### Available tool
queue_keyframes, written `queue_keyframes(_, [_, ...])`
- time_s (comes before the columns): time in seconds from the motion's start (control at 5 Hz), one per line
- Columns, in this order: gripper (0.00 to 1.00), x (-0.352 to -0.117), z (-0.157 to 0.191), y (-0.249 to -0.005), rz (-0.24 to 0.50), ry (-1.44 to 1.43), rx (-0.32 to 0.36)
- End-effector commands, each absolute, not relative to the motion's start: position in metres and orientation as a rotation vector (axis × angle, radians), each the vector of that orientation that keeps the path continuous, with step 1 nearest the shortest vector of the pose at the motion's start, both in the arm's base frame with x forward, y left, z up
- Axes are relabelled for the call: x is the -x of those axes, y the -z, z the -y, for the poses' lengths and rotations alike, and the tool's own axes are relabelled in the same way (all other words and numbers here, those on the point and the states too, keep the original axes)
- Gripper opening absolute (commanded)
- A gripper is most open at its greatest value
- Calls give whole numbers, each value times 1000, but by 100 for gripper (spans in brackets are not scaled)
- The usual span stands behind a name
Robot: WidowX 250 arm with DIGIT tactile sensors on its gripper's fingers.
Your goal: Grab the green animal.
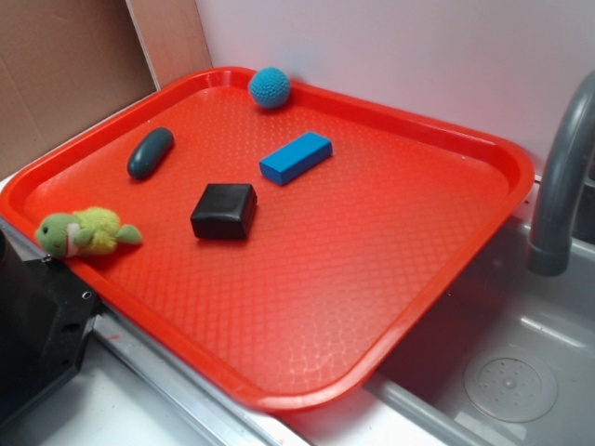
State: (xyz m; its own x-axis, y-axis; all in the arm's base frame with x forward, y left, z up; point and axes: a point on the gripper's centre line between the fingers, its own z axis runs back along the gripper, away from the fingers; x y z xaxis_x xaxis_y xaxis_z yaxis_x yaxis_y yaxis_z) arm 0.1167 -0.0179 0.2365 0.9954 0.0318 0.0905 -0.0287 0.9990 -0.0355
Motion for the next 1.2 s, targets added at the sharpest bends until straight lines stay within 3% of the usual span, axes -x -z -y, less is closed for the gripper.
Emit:
queue_keyframes(0.0, [100,-117,18,-236,91,-30,34])
queue_keyframes(0.4, [100,-136,2,-201,80,-59,47])
queue_keyframes(0.8, [100,-125,-22,-156,66,-9,63])
queue_keyframes(1.0, [100,-115,-26,-127,3,-14,62])
